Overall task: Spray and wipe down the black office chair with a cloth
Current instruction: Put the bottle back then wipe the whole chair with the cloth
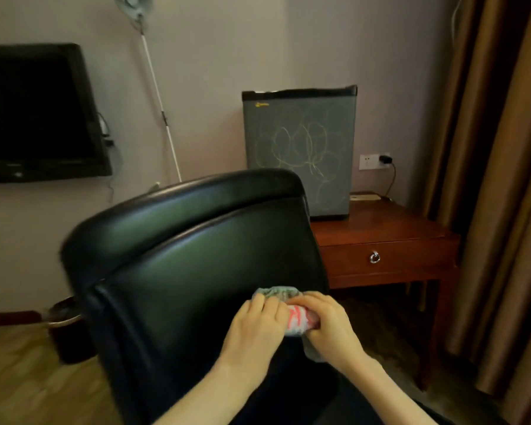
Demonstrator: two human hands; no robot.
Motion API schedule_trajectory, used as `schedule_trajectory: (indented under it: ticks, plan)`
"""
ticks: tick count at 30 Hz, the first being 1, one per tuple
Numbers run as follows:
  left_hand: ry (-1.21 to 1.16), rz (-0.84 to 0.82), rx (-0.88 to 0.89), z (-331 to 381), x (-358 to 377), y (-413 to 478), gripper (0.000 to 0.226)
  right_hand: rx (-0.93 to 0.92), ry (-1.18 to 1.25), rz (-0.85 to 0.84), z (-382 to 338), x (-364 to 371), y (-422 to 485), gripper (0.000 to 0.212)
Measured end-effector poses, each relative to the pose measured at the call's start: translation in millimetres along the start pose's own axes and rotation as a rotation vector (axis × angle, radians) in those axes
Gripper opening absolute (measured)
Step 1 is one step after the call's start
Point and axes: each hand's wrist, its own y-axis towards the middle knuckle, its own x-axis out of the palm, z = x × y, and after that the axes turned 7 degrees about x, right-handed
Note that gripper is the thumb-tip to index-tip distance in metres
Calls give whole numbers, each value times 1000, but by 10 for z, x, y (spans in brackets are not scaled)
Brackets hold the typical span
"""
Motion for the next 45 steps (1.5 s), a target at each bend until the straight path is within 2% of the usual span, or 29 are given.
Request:
schedule_trajectory:
  ticks: [3, 9, 12, 17, 20, 23, 26, 37, 45]
  plan:
    - [46, 54, -41, -326, -701, -281, 42, -71, 1, 7, -802, -25, 41, 54]
    - [143, 115, -193, -950, -1842, -1039, 58, -319, 39, 48, -2268, 185, -11, 51]
    - [214, 182, -292, -1238, -2140, -1333, 55, -387, 24, 49, -2827, 272, 50, 49]
    - [158, 242, -488, -1680, -2254, -1395, 51, -530, -159, 111, -3437, 244, 341, 45]
    - [-31, 253, -516, -1836, -2129, -1241, 42, -488, -274, 68, -3493, 211, 535, 44]
    - [-190, 237, -541, -1805, -1916, -1159, 35, -460, -267, -4, -3398, 255, 563, 42]
    - [-285, 289, -564, -1771, -1819, -1160, 35, -459, -265, -3, -3349, 218, 578, 40]
    - [-357, 200, -506, -1642, -1716, -1415, 38, -427, -148, -9, -3082, 308, 234, 42]
    - [-400, 229, -514, -1352, -1387, -1686, 35, -457, -245, 28, -2796, 607, -156, 42]
